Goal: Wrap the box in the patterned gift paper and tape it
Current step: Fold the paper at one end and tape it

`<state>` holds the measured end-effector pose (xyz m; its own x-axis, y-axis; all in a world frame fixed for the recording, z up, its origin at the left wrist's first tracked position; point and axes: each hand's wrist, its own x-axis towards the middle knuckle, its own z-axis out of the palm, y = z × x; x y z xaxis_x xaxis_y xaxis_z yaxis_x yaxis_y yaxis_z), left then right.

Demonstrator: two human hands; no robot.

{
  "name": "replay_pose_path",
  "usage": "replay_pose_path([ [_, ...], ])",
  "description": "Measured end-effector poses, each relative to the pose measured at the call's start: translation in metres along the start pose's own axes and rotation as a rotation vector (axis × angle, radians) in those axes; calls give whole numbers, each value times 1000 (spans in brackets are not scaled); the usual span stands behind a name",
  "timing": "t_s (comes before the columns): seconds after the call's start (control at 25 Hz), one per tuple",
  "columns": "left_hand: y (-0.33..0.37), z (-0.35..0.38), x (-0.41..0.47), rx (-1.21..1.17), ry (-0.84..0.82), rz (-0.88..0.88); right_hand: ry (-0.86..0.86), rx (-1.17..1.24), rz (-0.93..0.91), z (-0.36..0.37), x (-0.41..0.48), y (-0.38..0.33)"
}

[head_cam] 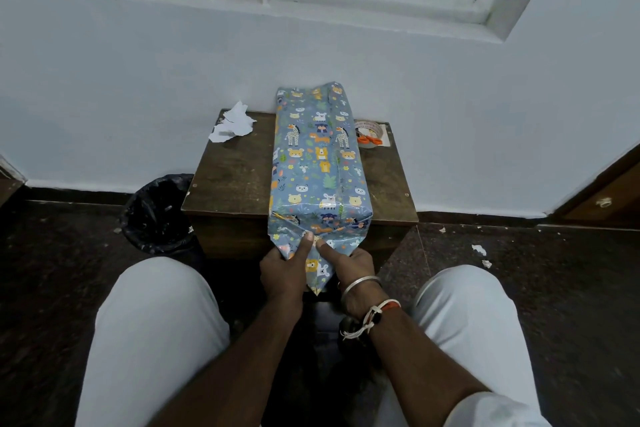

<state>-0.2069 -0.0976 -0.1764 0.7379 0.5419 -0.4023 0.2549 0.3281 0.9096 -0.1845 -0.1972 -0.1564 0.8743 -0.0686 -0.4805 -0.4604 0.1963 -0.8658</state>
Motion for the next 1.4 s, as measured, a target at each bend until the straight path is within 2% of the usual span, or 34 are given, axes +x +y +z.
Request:
replay_pose_path([
  [0.2,4,-11,3,-175,-73,-51,58,38,85,5,6,-3],
  [0.32,3,-10,4,-171,-168,-68,53,51,111,5,7,-3],
  [0.6,0,0,7,-198,-121,-63,-7,118,57,-7,9,-7],
  [1.04,11,4,5,-200,-104,-73,50,102,105,-25,17,-13],
  [1.28,16,6,2,-188,-69,-100,-52,163,93,-17,12,-9],
  [1.4,19,3,0,-156,-81,-115,-34,132,62,-7,10,-6],
])
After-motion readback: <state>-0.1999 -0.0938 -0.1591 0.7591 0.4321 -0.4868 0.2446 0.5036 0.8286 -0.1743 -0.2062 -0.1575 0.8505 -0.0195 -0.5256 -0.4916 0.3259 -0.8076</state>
